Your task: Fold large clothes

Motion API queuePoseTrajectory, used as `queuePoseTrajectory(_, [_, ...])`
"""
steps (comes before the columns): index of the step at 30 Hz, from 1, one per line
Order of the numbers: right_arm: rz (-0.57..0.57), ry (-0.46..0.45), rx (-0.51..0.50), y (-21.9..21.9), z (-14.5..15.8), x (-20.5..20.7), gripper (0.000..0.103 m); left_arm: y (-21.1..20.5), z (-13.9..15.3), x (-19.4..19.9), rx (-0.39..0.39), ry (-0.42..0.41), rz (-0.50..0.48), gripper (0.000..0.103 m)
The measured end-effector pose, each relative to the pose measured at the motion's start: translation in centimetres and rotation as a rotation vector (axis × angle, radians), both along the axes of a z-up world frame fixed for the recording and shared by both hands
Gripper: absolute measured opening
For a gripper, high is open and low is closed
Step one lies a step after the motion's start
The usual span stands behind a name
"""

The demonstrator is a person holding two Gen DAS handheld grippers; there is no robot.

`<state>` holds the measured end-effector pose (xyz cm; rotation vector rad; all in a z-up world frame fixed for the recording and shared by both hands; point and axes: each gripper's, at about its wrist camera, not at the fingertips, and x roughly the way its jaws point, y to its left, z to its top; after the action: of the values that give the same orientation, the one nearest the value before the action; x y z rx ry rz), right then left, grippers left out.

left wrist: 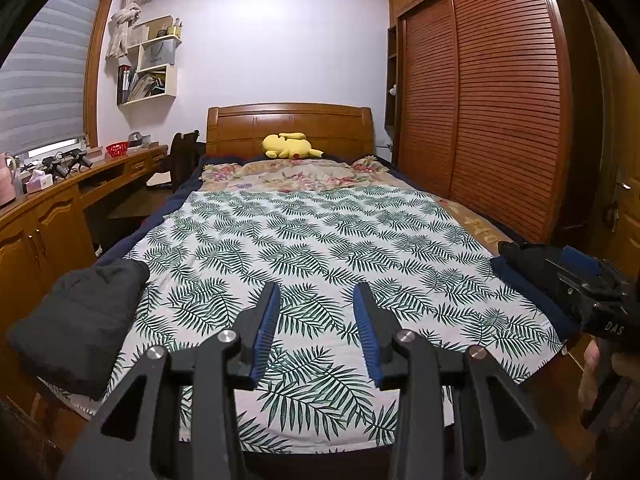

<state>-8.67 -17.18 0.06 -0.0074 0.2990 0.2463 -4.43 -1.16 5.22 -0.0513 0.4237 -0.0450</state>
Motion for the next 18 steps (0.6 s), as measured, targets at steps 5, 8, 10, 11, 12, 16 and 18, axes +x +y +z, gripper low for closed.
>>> queuePoseTrajectory(5, [0.001,0.002,0.001,0.05,-0.01,0.0,0.103,0.02,0.01,-0.01,0.001,0.001,0.0,0.037])
queuePoseTrajectory(8, [-0.001,0.001,0.0,0.08,-0.01,-0.01,0.103,0.04,0.03,-0.01,0.001,0.0,0.0,0.037])
queuePoseTrajectory(10, [-0.001,0.001,0.0,0.05,-0.02,-0.01,0.103,0.02,-0.01,-0.01,-0.001,0.001,-0.001,0.037])
queuePoseTrajectory(11, [-0.001,0.001,-0.001,0.05,-0.02,0.0,0.103,-0.01,0.02,-0.07,0.0,0.0,-0.001,0.037])
queuePoseTrajectory(12, [-0.002,0.0,-0.001,0.06,-0.01,-0.03,0.103,-0.01,0.02,-0.06,0.0,0.0,-0.001,0.037])
queuePoseTrajectory(16, [-0.002,0.003,0.002,0.1,-0.12,-0.03,0.103,0.03,0.02,-0.1,-0.001,0.001,-0.002,0.038])
queuePoseTrajectory(18, [-0.001,0.002,0.001,0.07,-0.12,-0.02,0.103,0.03,0.02,-0.1,-0.002,0.001,-0.003,0.038])
